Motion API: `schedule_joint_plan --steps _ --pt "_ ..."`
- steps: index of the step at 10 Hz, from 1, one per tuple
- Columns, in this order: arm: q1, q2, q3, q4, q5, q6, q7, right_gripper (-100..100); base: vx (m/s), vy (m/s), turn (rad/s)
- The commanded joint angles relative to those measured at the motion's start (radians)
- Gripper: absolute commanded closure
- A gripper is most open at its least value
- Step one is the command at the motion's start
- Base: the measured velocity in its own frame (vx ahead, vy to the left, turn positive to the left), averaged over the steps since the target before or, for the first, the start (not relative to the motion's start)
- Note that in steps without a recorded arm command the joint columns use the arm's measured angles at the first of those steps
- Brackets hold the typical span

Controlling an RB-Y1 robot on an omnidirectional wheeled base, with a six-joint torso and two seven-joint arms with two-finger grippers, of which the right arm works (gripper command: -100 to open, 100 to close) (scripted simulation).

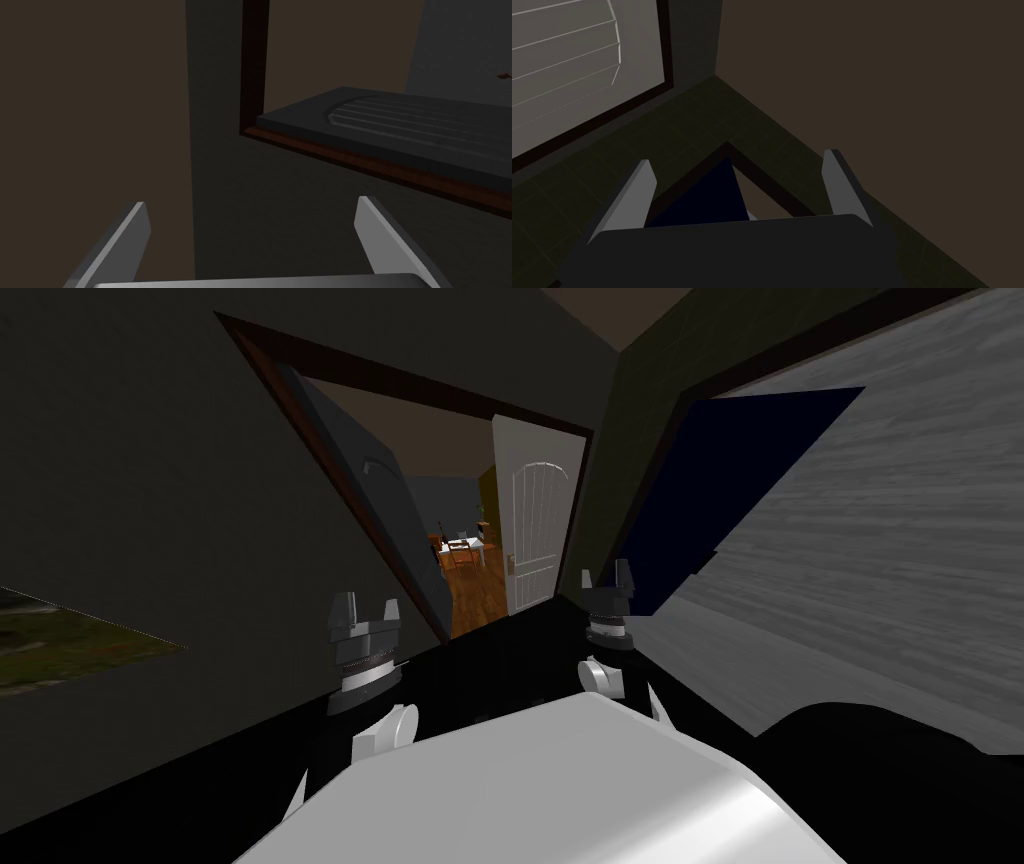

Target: Push the door open

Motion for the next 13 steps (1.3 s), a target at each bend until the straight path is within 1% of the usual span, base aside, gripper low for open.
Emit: schedule_joint_plan --steps 1,4,7,10,12,13 --pt "-0.021 -0.008 0.001 0.036 0.008 0.001 -0.009 -100 0.118 -0.089 0.030" --pt "-0.052 -0.019 0.001 0.089 0.020 0.003 -0.022 -100 0.079 0.011 0.002" --pt "-0.097 -0.033 0.002 0.166 0.037 0.006 -0.041 -100 0.085 -0.004 0.011" --pt "-0.151 -0.049 0.004 0.259 0.057 0.010 -0.065 -100 0.092 -0.026 0.014" --pt "-0.193 -0.061 0.005 0.321 0.073 0.013 -0.083 -100 0.100 -0.009 0.014" --pt "-0.193 -0.061 0.005 0.331 0.073 0.013 -0.083 -100 0.062 -0.007 0.008"
